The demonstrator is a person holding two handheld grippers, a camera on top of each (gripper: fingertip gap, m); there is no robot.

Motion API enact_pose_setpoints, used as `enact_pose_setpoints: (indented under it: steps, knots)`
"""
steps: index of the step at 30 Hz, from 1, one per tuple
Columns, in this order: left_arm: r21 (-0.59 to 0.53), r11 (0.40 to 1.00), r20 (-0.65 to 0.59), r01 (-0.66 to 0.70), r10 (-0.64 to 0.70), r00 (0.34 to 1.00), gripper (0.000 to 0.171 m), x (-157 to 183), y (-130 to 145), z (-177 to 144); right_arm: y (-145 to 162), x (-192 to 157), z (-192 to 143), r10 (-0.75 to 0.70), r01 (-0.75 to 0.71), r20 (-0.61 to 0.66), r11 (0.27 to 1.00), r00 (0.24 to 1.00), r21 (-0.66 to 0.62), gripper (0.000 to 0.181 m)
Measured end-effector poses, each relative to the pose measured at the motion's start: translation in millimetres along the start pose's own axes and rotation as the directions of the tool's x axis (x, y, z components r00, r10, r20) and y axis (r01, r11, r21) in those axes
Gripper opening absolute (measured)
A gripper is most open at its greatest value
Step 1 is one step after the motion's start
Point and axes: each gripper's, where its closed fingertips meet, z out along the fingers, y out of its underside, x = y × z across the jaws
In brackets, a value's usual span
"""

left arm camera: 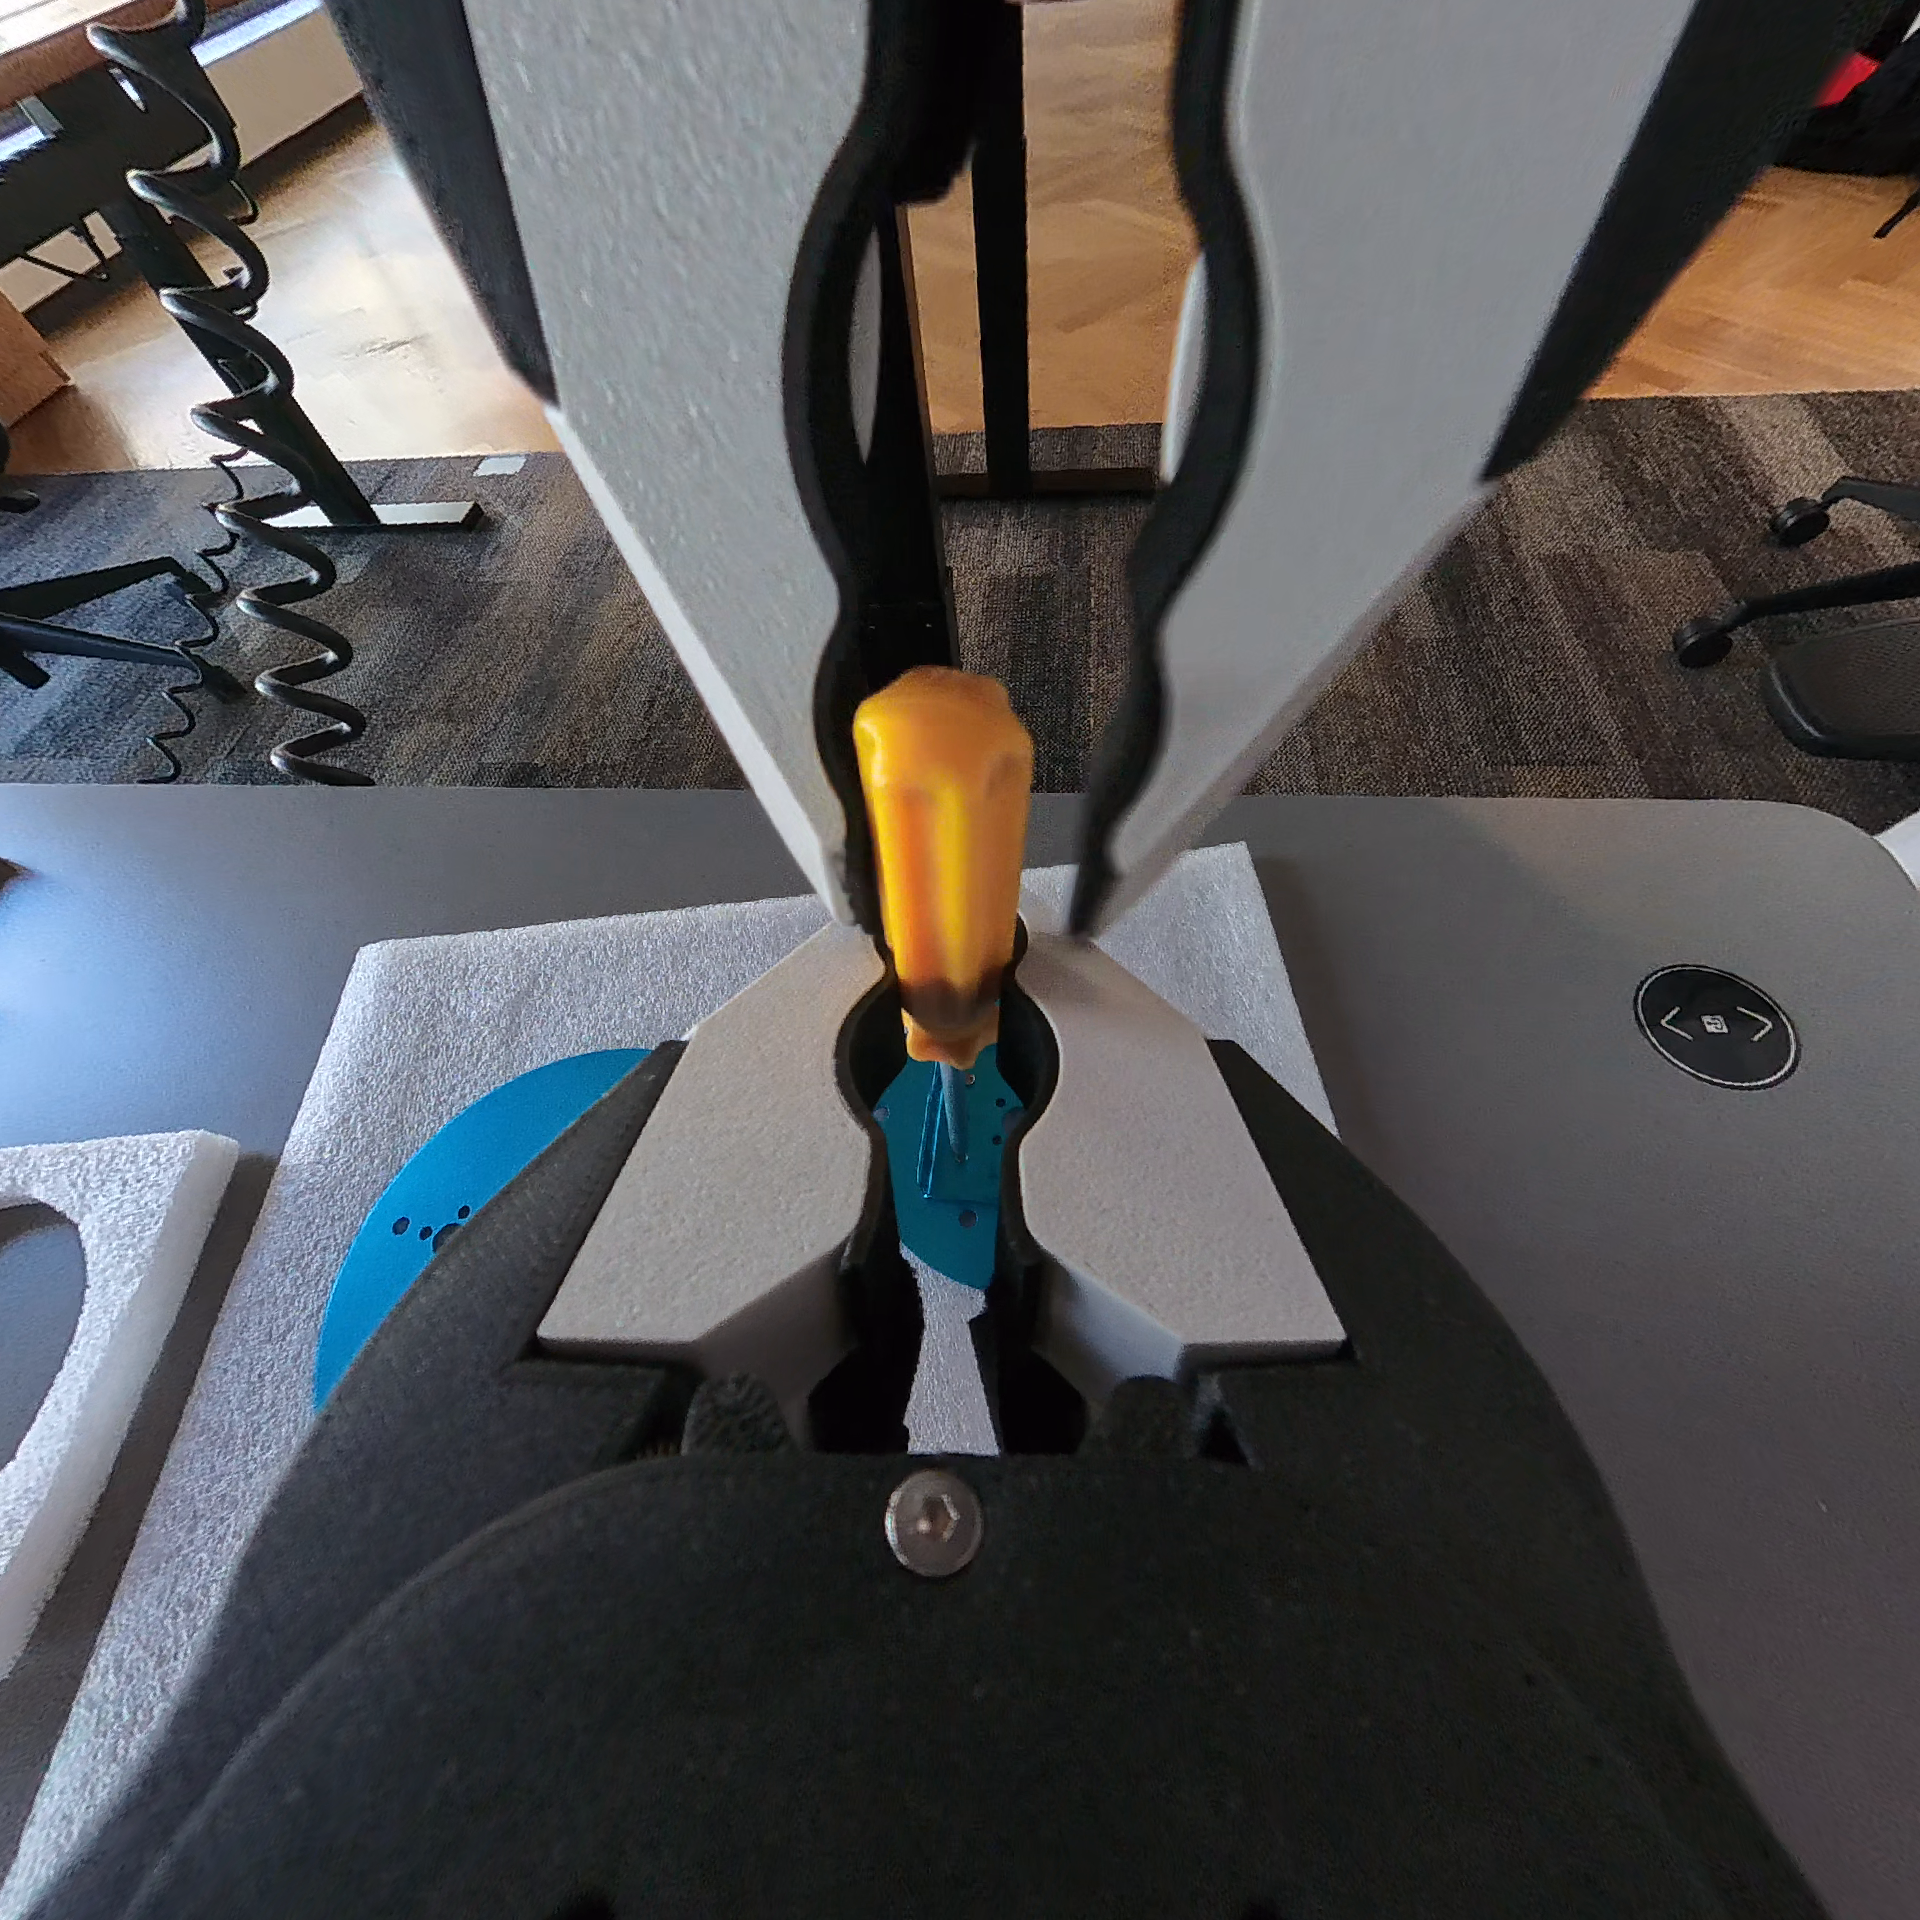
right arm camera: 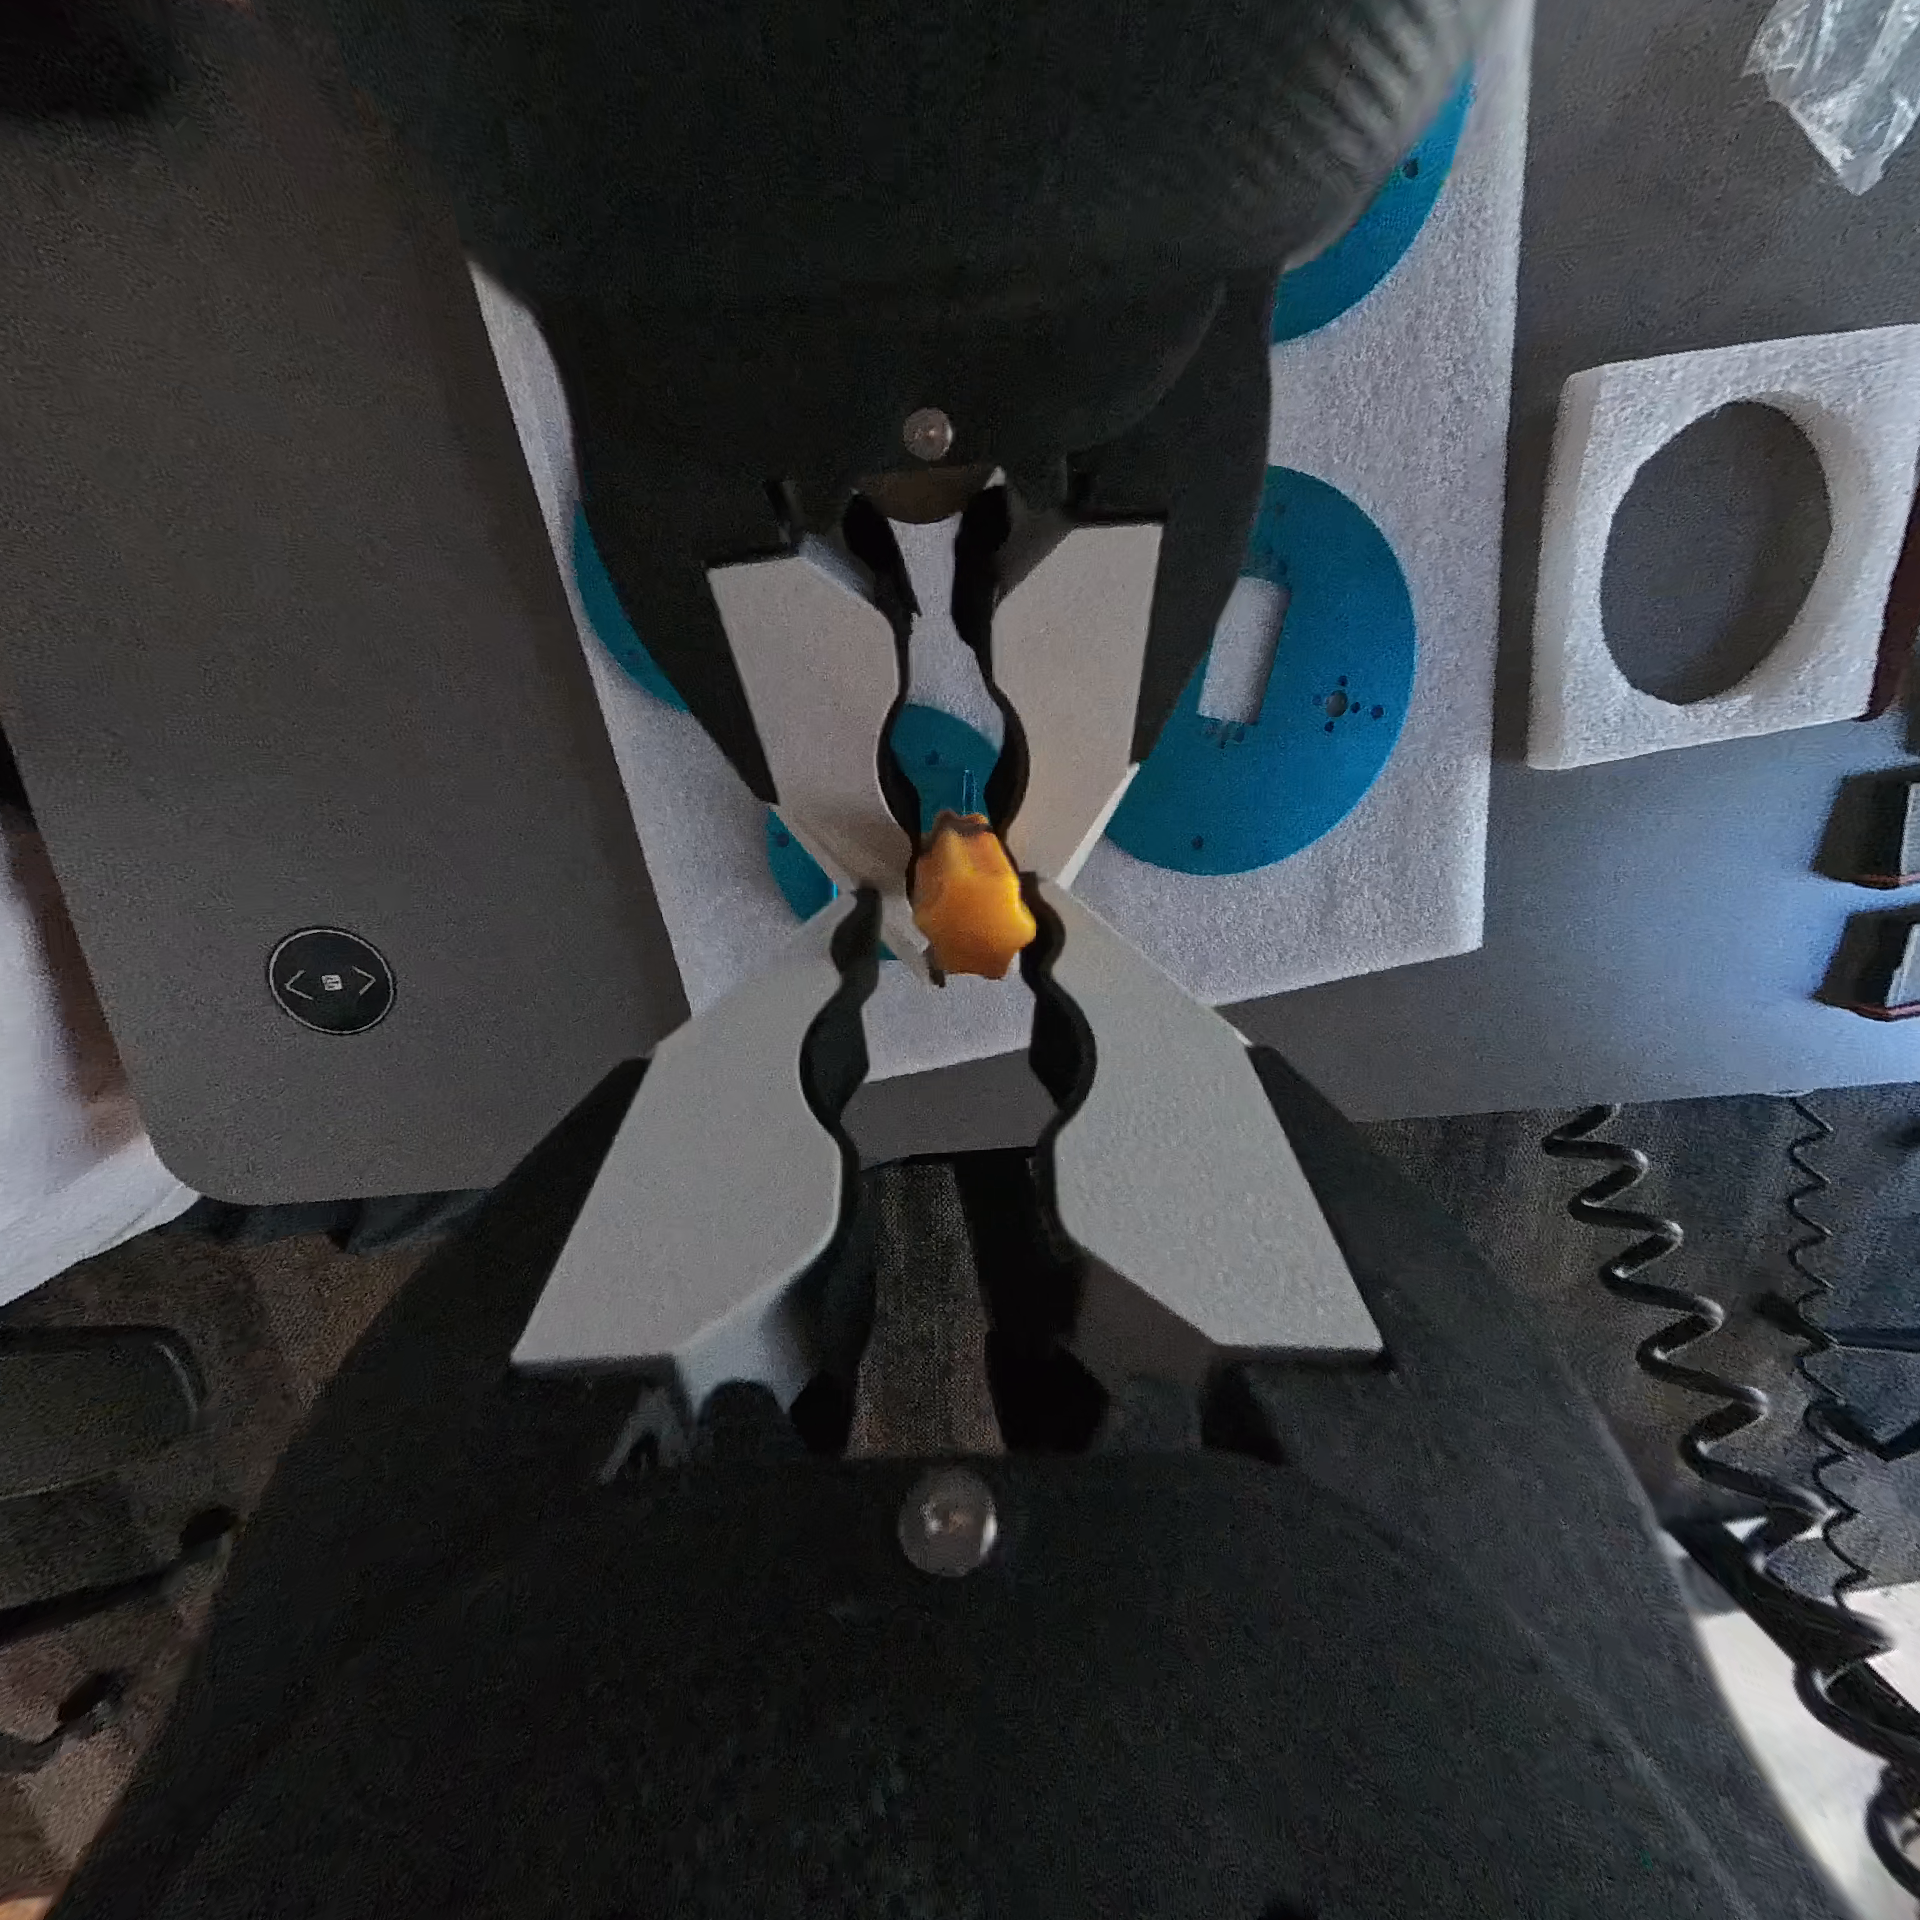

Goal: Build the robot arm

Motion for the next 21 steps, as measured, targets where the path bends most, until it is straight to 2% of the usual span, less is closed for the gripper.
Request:
enact_pose_setpoints:
  steps: [1,5,7,9,11,13,15,18,21]
  knots:
    - [0.000,1.000,0.003,-0.002,0.002,1.000,0.010,0.2,0.0,-0.2,0.3,3.0,0.8,0.009,-0.009,-0.005,1.000,1.000,0.004,0.018]
    - [0.006,1.000,0.008,0.004,-0.004,1.000,0.013,0.6,0.2,-1.8,-0.9,3.3,1.3,0.037,-0.038,0.027,0.999,0.999,0.036,0.017]
    - [-0.048,0.998,-0.002,0.028,-0.028,1.000,0.037,1.0,7.6,-8.8,0.0,4.6,1.1,0.028,-0.029,0.023,0.999,0.999,0.035,0.016]
    - [-0.062,0.996,-0.053,0.065,-0.068,0.996,0.051,5.7,15.6,-17.6,2.2,5.9,0.4,0.027,-0.028,0.021,0.999,0.999,0.031,0.017]
    - [-0.136,0.986,-0.079,0.092,-0.104,0.992,0.062,8.0,32.9,-15.5,2.8,5.3,0.2,0.026,-0.027,0.027,0.999,0.999,0.039,0.016]
    - [-0.219,0.974,-0.056,0.055,-0.069,0.996,0.061,7.3,50.8,-4.8,4.4,5.1,-0.4,0.006,-0.007,0.022,0.999,1.000,0.033,0.017]
    - [-0.268,0.963,-0.041,0.014,-0.026,0.999,0.053,7.9,61.6,2.2,4.6,4.6,-0.5,-0.001,0.000,0.021,0.999,1.000,0.034,0.017]
    - [-0.260,0.965,-0.061,0.010,-0.027,0.998,0.033,11.3,61.4,3.8,5.1,3.9,-0.7,-0.013,0.013,0.023,0.999,1.000,0.032,0.017]
    - [-0.270,0.963,-0.062,0.015,-0.032,0.998,0.032,11.1,65.4,4.2,5.6,4.0,-1.1,-0.024,0.024,0.027,0.999,0.999,0.027,0.017]
